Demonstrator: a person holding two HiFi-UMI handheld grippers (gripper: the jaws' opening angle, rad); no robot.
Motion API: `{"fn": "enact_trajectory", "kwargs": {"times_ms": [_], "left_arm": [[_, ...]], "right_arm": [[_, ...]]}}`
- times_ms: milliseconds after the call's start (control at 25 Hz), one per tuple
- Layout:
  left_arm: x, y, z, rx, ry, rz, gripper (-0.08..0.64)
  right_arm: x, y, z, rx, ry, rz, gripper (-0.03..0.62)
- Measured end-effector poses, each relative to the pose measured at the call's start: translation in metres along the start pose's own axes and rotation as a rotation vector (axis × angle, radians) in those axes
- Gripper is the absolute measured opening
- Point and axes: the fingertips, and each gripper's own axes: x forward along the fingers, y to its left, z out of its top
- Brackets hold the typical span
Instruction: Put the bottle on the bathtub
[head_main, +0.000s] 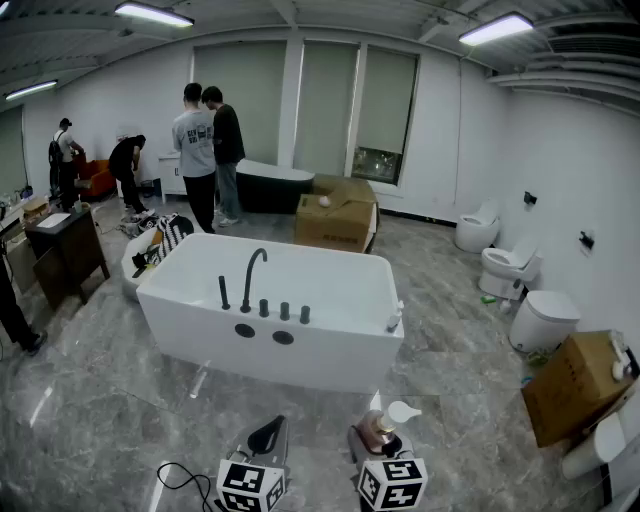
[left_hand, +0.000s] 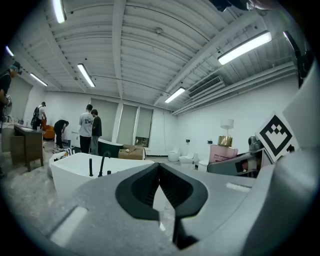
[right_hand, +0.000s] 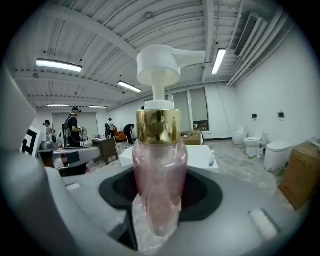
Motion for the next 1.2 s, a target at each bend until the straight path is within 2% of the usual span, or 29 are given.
{"fn": "enact_trajectory", "kwargs": {"times_ms": [320,520,680,920,1200], "left_arm": [[-0.006,0.028,-0.004,-0.006,0.012,-0.003,-0.005],[-0.011,0.044,-0.004,0.003,0.010,-0.013,-0.005],[-0.016,0.074,-0.006,0.007,0.011,-0.025,-0.005],[-0.015,0.100,-0.008,-0.035,0.016,-0.031,-0.005],[0.009,0.114,-0.010,-0.035,0.019,-0.048,-0.005]], "right_arm": [[0.013,0.019,-0.002,-0.012,-0.003,-0.024,0.221],[0.021,0.027,-0.001,0.047,-0.013,-0.029,0.224],[0.035,0.042,-0.002,0.048,-0.008,-0.072,0.224],[0.039,0.055,-0.001,0.058,0.008,-0.089,0.224],[0.062,0.046,0.001,0.060,0.017,-0.116,0.224]]}}
